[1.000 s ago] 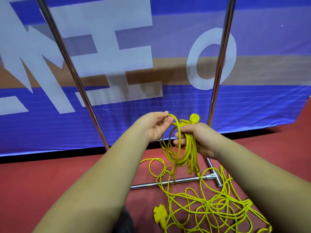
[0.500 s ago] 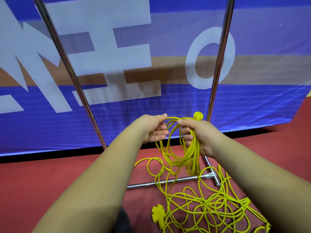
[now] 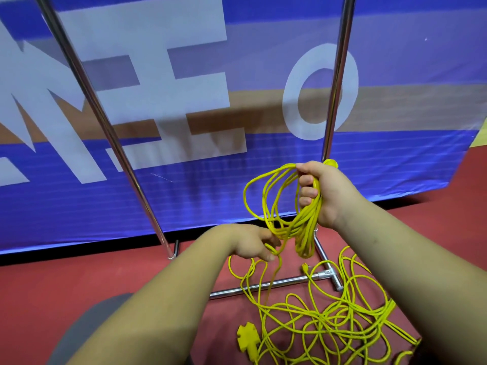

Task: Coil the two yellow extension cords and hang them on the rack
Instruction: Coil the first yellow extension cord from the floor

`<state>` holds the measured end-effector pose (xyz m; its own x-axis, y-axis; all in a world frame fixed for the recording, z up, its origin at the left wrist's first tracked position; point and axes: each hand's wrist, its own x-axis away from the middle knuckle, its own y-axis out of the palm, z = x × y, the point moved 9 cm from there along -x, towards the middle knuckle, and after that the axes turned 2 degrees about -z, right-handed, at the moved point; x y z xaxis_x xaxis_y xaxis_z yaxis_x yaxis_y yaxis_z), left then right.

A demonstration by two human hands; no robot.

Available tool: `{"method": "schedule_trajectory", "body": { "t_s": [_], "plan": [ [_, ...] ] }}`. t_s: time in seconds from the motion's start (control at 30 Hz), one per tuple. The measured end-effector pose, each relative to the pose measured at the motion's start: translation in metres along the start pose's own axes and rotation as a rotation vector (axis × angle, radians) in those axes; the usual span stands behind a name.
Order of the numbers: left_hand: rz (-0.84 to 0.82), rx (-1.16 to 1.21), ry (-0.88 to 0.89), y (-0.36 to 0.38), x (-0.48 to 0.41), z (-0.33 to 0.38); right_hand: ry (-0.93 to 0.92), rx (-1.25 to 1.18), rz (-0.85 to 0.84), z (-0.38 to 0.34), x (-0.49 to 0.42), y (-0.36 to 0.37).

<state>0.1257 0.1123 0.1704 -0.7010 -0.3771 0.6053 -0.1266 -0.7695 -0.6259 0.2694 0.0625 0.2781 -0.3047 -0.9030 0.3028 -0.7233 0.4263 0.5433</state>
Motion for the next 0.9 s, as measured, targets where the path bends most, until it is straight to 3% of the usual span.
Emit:
{"method": "schedule_trajectory", "body": {
  "t_s": [0.13, 0.37, 0.53, 0.6, 0.67, 0.77, 0.9],
  "plan": [
    [0.075, 0.129, 0.078, 0.005, -0.016, -0.001, -0.045, -0.034, 0.022, -0.012, -0.002, -0.008],
    [0.056, 0.666, 0.08, 0.012, -0.014, -0.001, -0.142, 0.011, 0.135, -0.029, -0.004, -0.031],
    [0.302, 1.296, 0.049, -0.024, -0.007, -0.007, -0.181, 0.044, 0.204, -0.04, -0.008, -0.048],
    [0.474, 1.543, 0.142, -0.049, 0.001, -0.01, -0.197, 0.064, 0.228, -0.044, -0.009, -0.054],
    [0.604, 1.643, 0.293, -0.079, 0.019, -0.004, -0.22, 0.119, 0.251, -0.045, -0.01, -0.058],
    [0.664, 1.599, 0.567, -0.123, 0.063, 0.03, -0.245, 0.216, 0.285, -0.039, -0.01, -0.061],
    [0.588, 1.413, 0.871, -0.158, 0.125, 0.085, -0.215, 0.181, 0.298, -0.03, -0.013, -0.06]
  ]
}}
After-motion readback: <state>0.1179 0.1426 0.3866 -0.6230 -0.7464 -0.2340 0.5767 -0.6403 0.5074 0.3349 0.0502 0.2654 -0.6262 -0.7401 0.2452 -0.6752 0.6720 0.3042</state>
